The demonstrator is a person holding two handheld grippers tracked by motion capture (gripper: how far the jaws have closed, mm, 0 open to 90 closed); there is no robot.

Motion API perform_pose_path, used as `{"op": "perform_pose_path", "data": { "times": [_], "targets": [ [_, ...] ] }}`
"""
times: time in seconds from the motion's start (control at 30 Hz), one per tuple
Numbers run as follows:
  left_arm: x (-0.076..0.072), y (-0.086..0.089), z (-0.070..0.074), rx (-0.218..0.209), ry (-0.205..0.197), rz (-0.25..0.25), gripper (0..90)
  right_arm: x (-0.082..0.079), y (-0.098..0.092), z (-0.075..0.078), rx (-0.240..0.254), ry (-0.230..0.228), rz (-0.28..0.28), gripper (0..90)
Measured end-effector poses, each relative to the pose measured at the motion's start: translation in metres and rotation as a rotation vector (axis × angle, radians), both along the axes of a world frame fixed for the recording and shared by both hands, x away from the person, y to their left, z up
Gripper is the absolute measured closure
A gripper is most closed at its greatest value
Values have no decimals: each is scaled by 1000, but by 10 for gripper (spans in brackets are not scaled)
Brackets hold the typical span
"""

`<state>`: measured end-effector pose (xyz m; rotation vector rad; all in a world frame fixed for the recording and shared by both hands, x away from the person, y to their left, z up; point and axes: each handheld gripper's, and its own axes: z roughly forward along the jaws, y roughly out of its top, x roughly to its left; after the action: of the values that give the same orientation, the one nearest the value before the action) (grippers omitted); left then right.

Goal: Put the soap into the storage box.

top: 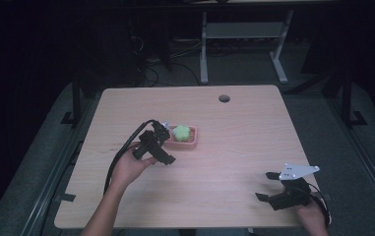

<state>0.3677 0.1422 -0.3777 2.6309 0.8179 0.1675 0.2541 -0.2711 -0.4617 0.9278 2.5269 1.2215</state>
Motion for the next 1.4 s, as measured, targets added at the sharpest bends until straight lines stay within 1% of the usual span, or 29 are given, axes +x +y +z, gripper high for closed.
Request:
{"op": "perform_pose_path", "data": {
  "times": [0.17,0.33,0.7,1.07,1.23,1.3,1.4],
  "targets": [
    [-8,8,-2,-3,-5,5,232,0,0,-1,-2,-1,-1,137],
    [-12,18,-5,-22,-5,17,232,0,0,-1,-4,-2,2,138],
    [-24,29,-14,-28,2,25,232,0,0,-2,-8,0,-3,137],
    [-40,39,-20,-34,-9,21,232,0,0,-3,-9,4,-8,138],
    [-46,44,-25,-37,-3,29,232,0,0,-3,-16,7,-11,138],
    [-48,47,-27,-43,-8,33,232,1,0,-3,-17,5,-11,138],
    [-53,50,-29,-47,-5,38,232,1,-1,-3,-17,2,-11,138]
  ]
}}
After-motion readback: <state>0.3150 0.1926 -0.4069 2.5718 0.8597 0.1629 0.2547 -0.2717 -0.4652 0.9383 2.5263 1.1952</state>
